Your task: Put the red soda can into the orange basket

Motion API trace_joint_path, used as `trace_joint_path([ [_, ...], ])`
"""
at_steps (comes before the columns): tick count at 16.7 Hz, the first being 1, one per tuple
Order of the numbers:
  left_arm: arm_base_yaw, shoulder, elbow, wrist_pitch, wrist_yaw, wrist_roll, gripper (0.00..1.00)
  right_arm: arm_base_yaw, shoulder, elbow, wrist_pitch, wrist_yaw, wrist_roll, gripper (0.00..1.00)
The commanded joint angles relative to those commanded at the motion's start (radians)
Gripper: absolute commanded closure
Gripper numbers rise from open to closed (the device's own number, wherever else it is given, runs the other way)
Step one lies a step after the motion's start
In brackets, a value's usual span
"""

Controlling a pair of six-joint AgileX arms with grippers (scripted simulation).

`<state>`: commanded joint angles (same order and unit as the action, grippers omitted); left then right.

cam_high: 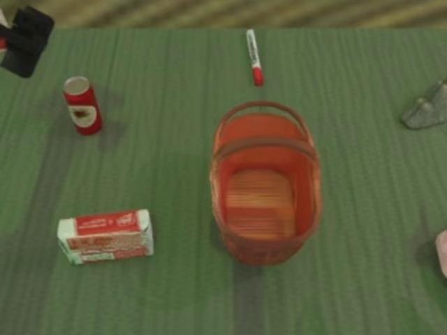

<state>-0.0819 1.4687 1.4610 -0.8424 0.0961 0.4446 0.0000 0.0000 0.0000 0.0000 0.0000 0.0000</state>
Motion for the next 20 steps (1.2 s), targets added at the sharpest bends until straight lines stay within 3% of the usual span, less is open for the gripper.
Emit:
trace_joint_path([
  [6,-0.002,0.591,0.578,-0.332,-0.004,0.164,0.00,0.000,0.000,0.000,0.000,0.000,0.000,0.00],
  [11,0.000,0.952,0.925,-0.532,-0.014,0.262,0.00,0.000,0.000,0.000,0.000,0.000,0.000,0.00],
  [15,0.002,1.091,1.058,-0.608,-0.020,0.299,0.00,0.000,0.000,0.000,0.000,0.000,0.000,0.00],
  [20,0.003,1.101,1.068,-0.613,-0.021,0.301,0.00,0.000,0.000,0.000,0.000,0.000,0.000,0.00],
])
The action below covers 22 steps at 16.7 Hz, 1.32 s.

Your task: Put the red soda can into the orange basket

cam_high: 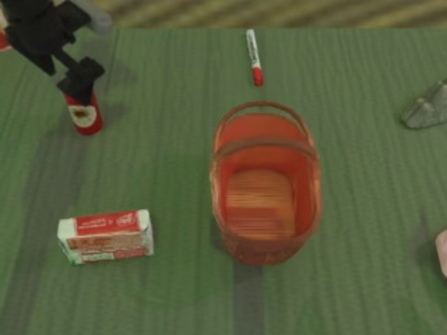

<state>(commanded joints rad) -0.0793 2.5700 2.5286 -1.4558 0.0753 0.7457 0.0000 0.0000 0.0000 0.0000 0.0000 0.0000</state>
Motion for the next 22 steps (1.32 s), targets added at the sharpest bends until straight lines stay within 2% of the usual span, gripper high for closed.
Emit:
trace_joint_path([
  [3,-0.001,-0.002,-0.020,0.019,0.000,-0.001,0.00,0.000,0.000,0.000,0.000,0.000,0.000,0.00],
  [9,-0.006,-0.009,-0.204,0.195,-0.001,-0.006,0.00,0.000,0.000,0.000,0.000,0.000,0.000,0.00],
  [13,-0.006,-0.009,-0.214,0.206,-0.001,-0.006,0.00,0.000,0.000,0.000,0.000,0.000,0.000,0.00],
  [22,-0.006,-0.009,-0.214,0.206,-0.001,-0.006,0.68,0.000,0.000,0.000,0.000,0.000,0.000,0.00],
])
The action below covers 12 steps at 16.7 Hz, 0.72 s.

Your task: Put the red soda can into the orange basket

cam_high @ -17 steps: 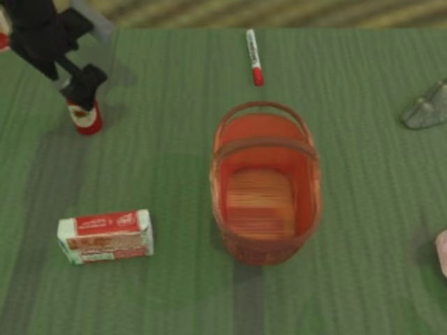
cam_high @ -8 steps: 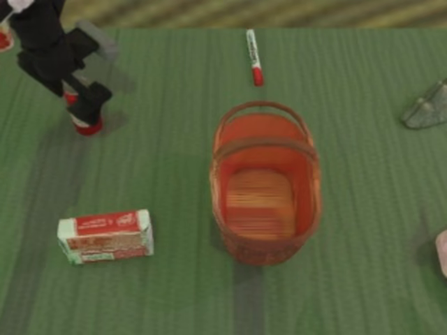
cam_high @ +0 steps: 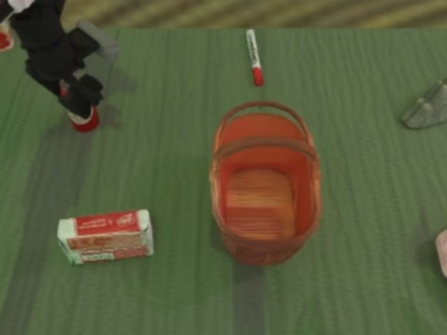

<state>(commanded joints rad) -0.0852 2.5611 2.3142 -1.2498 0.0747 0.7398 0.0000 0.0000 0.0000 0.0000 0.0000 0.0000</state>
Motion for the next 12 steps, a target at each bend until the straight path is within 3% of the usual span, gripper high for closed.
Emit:
trace_joint_path([
  [4,0.000,0.000,0.000,0.000,0.000,0.000,0.98,0.000,0.000,0.000,0.000,0.000,0.000,0.00],
  [12,0.000,0.000,0.000,0.000,0.000,0.000,1.00,0.000,0.000,0.000,0.000,0.000,0.000,0.00],
])
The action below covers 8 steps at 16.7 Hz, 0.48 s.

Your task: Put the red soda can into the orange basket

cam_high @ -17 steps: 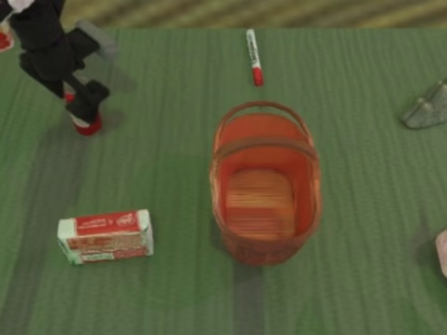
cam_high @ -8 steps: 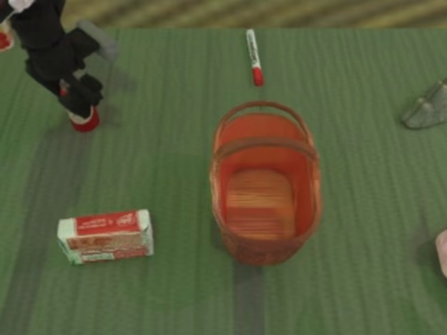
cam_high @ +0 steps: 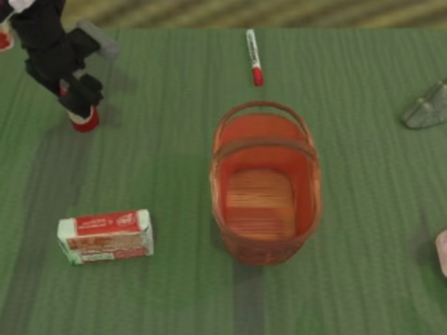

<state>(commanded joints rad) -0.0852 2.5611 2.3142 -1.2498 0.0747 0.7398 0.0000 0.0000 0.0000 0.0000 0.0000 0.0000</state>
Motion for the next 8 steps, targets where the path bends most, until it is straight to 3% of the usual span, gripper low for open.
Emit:
trace_joint_path([
  [4,-0.003,-0.005,-0.021,0.030,0.021,-0.011,1.00,0.000,0.000,0.000,0.000,0.000,0.000,0.00],
  [8,-0.032,-0.044,-0.139,0.218,0.145,-0.082,1.00,0.000,0.000,0.000,0.000,0.000,0.000,0.00],
])
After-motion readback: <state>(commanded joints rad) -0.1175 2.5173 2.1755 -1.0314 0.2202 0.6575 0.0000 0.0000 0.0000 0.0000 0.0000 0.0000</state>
